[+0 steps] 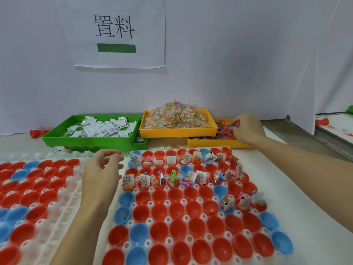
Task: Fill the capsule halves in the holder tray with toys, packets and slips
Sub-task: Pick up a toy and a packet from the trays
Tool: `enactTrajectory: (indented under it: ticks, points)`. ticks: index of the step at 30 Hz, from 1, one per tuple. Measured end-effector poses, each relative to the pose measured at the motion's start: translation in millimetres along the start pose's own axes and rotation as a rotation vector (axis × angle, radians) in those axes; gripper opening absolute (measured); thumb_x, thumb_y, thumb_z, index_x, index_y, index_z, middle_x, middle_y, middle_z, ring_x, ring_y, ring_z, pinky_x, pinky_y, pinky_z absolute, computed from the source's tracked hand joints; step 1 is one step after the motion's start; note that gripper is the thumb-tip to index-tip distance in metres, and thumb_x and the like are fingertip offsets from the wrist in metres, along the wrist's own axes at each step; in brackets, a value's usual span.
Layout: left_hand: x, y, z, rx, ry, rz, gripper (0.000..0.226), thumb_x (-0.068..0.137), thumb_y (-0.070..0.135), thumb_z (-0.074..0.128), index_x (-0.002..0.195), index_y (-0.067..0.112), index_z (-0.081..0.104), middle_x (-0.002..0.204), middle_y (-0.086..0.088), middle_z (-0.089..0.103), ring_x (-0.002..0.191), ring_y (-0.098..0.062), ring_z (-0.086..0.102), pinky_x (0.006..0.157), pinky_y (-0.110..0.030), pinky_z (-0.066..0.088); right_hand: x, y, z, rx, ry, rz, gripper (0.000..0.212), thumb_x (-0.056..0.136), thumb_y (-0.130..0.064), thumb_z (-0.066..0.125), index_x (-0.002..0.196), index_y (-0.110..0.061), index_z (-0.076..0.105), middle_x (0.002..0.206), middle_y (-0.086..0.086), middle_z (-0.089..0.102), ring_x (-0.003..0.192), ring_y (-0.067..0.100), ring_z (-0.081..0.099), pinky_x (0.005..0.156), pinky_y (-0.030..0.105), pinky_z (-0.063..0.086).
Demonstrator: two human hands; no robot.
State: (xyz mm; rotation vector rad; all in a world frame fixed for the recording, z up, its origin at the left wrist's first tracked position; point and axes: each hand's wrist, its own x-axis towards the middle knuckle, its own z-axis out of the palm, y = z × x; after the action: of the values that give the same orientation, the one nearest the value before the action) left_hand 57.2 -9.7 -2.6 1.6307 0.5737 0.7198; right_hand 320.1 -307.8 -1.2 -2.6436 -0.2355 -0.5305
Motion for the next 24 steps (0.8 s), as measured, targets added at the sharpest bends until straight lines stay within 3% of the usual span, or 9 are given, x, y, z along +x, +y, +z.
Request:
enactTrajectory:
  ticks: [8, 13, 17, 21, 24]
  points:
    - [-5.8, 3.9, 3.8, 0.003, -0.008, 0.032, 0.013, 0.099, 0.014, 0.05, 0.103, 0.018, 0.062, 0.097, 0.0, 0.07, 0.09, -0.018, 0.067, 0.07, -0.036, 0.054, 0.0, 5.1, -11.3, 0.156, 0.027, 0.017, 0.003, 0.092, -0.017, 0.07, 0.092, -0.017, 0.067, 0.101, 0.011, 0.07, 0.086, 0.024, 0.065, 0.066, 0.03, 0.045]
    - [-7.5, 9.4, 0.9, 0.0, -0.002, 0.082, 0.015, 0.099, 0.012, 0.05, 0.099, 0.021, 0.062, 0.097, 0.0, 0.07, 0.09, -0.017, 0.067, 0.066, -0.031, 0.05, 0.4, 3.1, -17.1, 0.202, 0.071, 0.028, 0.008, 0.094, -0.017, 0.068, 0.1, -0.012, 0.071, 0.109, 0.008, 0.07, 0.098, 0.023, 0.063, 0.08, 0.034, 0.05]
    - [-8.9, 13.1, 0.4, 0.003, -0.016, 0.106, 0.017, 0.098, 0.011, 0.05, 0.096, 0.022, 0.063, 0.096, 0.001, 0.07, 0.091, -0.016, 0.067, 0.067, -0.03, 0.049, -22.9, -17.0, -33.6, 0.414, 0.14, 0.037, 0.009, 0.093, -0.013, 0.068, 0.101, -0.009, 0.071, 0.098, 0.007, 0.072, 0.089, 0.022, 0.069, 0.08, 0.034, 0.055]
    - [-13.2, 14.9, 2.3, 0.026, -0.059, 0.131, 0.021, 0.098, 0.01, 0.049, 0.092, 0.022, 0.065, 0.083, 0.004, 0.073, 0.082, -0.012, 0.069, 0.064, -0.027, 0.049, -74.5, -46.2, -57.6, 0.736, -0.016, -0.055, 0.012, 0.092, -0.009, 0.069, 0.103, -0.015, 0.068, 0.083, 0.001, 0.075, 0.071, 0.011, 0.073, 0.067, 0.021, 0.059]
    - [-19.1, 21.0, 6.2, 0.025, -0.112, 0.167, 0.023, 0.097, 0.007, 0.05, 0.089, 0.021, 0.066, 0.08, 0.003, 0.074, 0.077, -0.014, 0.069, 0.066, -0.03, 0.05, -112.6, -63.8, -69.6, 0.861, -0.136, -0.141, 0.013, 0.09, -0.006, 0.07, 0.095, -0.018, 0.072, 0.08, -0.001, 0.077, 0.072, 0.011, 0.074, 0.067, 0.017, 0.057]
